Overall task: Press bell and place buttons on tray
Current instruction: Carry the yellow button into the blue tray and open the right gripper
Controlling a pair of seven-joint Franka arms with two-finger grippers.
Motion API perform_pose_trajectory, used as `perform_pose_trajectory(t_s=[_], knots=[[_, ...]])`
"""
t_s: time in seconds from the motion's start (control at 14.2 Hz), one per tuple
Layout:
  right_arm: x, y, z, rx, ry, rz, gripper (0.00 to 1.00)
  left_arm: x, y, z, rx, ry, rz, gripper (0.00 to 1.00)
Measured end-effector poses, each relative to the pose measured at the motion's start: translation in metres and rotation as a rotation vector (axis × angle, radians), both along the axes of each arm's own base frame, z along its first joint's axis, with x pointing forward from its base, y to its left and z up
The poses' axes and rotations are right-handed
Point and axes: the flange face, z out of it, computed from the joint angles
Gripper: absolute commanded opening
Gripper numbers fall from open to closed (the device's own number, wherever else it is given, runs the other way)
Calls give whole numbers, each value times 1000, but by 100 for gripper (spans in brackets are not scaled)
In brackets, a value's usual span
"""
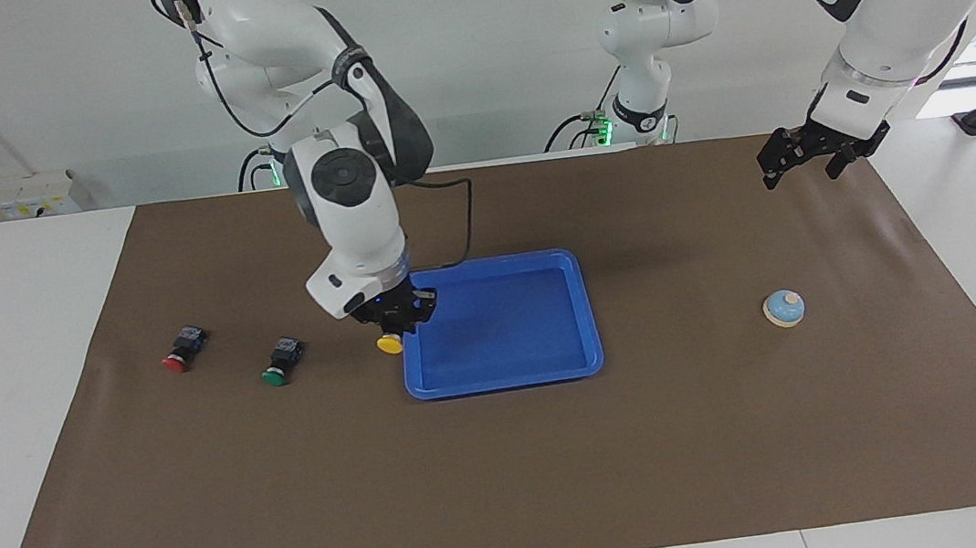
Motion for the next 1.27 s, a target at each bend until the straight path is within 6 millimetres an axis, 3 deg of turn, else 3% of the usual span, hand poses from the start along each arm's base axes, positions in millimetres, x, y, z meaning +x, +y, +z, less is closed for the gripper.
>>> perform_pose_trajectory(t_s=[0.21,0.35,0.42,0.49,0.56,0.71,0.85,0.99,1.13,1.27], knots=[[-6,27,-61,2,8,28,0,0,0,0,0,0,0,100],[-11,26,-96,4,8,29,0,0,0,0,0,0,0,100],[-15,25,-103,7,0,33,1,0,0,0,0,0,0,100],[-19,27,-101,13,-13,37,85,0,0,0,0,0,0,100],[-23,28,-102,14,-15,41,100,0,0,0,0,0,0,100],[-27,32,-101,10,-12,6,100,0,0,0,0,0,0,100],[-25,33,-89,-5,8,-41,100,0,0,0,0,0,0,100],[-12,25,-56,-21,22,-73,100,0,0,0,0,0,0,100],[4,-5,-9,-24,16,-126,100,0,0,0,0,0,0,100],[14,-51,29,-26,11,-171,100,0,0,0,0,0,0,100]])
